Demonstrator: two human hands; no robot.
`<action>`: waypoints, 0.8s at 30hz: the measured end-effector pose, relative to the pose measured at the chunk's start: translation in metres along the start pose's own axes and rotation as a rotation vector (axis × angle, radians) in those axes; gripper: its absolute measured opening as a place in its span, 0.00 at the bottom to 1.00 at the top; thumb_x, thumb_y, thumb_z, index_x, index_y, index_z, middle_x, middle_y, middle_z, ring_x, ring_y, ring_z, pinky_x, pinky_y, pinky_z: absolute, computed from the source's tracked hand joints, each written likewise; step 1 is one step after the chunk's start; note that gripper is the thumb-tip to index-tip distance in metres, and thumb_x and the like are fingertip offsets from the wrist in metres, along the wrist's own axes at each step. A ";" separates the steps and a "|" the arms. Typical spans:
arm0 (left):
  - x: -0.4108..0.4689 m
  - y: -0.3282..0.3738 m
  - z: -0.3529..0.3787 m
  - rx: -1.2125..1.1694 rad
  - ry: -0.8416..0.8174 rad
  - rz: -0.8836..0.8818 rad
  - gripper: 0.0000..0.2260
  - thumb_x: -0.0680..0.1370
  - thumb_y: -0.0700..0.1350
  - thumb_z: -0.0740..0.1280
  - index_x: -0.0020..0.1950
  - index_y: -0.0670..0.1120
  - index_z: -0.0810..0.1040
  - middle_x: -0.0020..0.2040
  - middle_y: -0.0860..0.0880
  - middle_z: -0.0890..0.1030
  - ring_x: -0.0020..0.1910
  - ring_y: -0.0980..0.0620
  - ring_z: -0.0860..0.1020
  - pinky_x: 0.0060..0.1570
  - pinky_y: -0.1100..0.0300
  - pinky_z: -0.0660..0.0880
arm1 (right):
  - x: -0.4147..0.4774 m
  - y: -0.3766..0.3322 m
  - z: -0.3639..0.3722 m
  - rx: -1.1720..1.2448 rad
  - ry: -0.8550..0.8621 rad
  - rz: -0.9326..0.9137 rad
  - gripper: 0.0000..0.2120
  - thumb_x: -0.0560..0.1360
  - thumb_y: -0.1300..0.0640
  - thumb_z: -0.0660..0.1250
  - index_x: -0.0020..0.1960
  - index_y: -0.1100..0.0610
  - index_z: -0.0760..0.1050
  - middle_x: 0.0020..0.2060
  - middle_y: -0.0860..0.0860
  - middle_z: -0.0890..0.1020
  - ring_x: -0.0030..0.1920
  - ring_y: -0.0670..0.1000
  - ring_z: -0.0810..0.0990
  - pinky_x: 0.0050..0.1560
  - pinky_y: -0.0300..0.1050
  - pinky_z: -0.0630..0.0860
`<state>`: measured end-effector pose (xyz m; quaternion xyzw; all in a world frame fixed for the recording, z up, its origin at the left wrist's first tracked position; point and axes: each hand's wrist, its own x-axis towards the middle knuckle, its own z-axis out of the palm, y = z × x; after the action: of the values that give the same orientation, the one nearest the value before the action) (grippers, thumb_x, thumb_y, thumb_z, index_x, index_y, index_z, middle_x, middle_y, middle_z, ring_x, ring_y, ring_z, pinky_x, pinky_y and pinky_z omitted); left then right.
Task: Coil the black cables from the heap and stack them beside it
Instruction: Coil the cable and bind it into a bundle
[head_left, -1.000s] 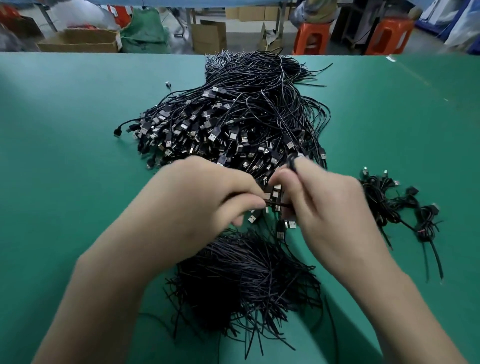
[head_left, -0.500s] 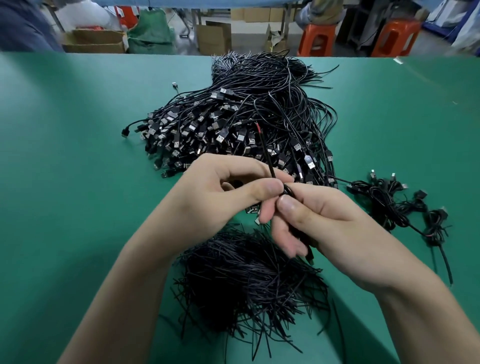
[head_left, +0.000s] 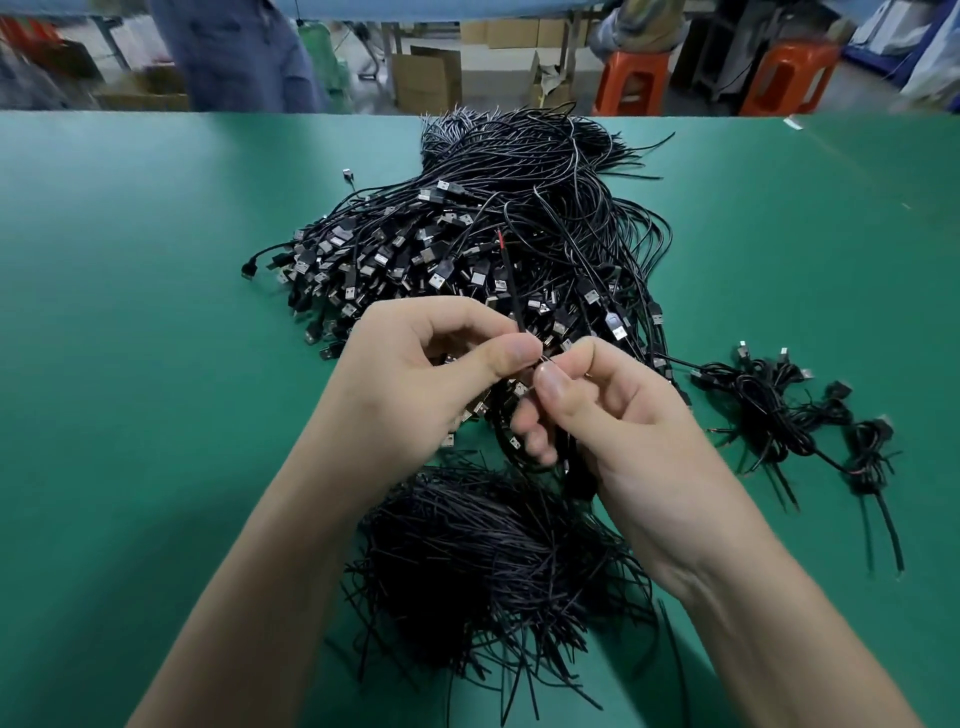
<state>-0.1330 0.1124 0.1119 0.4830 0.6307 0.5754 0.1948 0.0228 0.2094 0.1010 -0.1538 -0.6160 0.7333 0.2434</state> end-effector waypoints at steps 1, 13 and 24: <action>0.000 0.000 -0.001 0.022 0.009 0.003 0.03 0.78 0.48 0.75 0.45 0.51 0.87 0.29 0.46 0.80 0.24 0.57 0.72 0.27 0.66 0.69 | 0.000 0.002 -0.001 -0.094 0.045 -0.025 0.08 0.80 0.51 0.68 0.46 0.55 0.77 0.38 0.51 0.81 0.39 0.47 0.77 0.42 0.39 0.74; 0.001 0.000 -0.002 -0.096 0.067 0.022 0.05 0.75 0.47 0.76 0.44 0.45 0.86 0.30 0.49 0.81 0.26 0.53 0.77 0.30 0.62 0.75 | -0.003 0.007 0.006 -0.378 -0.221 0.024 0.15 0.82 0.42 0.55 0.53 0.48 0.77 0.33 0.43 0.72 0.34 0.47 0.69 0.34 0.54 0.71; -0.009 0.010 0.042 0.026 0.074 -0.112 0.16 0.82 0.55 0.68 0.48 0.43 0.83 0.36 0.50 0.85 0.33 0.54 0.81 0.35 0.52 0.80 | -0.006 0.006 0.011 -1.055 0.211 -0.117 0.14 0.81 0.42 0.46 0.48 0.47 0.65 0.34 0.45 0.77 0.36 0.51 0.77 0.38 0.54 0.74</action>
<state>-0.0909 0.1263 0.1073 0.4278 0.6708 0.5729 0.1968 0.0206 0.1961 0.0970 -0.2934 -0.8802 0.2904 0.2342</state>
